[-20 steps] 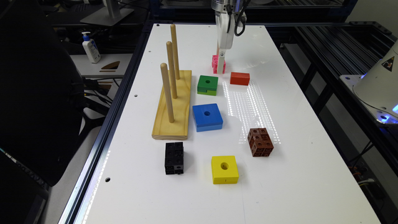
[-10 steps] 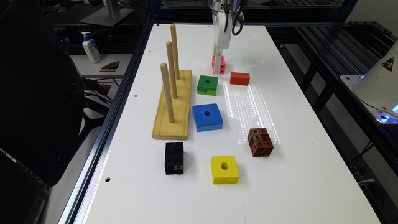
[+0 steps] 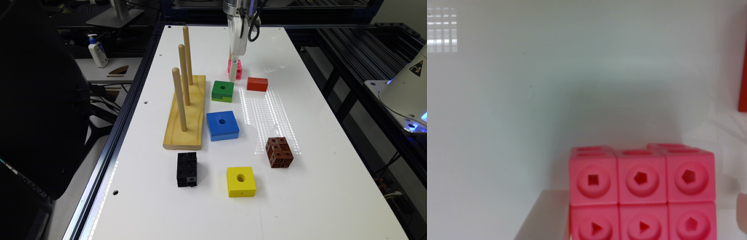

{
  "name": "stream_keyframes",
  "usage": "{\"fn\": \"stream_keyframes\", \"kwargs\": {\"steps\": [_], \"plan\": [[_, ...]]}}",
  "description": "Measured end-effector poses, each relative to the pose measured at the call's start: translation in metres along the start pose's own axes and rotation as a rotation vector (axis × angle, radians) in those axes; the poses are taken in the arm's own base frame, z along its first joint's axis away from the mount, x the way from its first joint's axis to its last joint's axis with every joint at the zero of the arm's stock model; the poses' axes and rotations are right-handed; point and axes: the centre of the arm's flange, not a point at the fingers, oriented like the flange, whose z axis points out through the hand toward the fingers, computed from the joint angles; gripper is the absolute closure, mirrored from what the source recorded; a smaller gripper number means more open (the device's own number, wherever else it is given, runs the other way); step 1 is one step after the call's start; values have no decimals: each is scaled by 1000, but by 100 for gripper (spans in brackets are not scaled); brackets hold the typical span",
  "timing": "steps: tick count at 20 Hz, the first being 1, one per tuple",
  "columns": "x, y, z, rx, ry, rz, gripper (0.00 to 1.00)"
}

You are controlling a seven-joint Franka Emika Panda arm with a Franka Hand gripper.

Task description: Pick up pink block.

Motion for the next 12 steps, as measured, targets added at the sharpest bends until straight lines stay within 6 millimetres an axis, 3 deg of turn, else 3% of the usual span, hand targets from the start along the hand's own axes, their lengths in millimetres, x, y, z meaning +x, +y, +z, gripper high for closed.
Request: {"fn": "stream_keyframes", "kwargs": {"steps": [11,12], "plan": [[3,-1,6,1,0,1,0],[3,-1,6,2,1,1,100]]}}
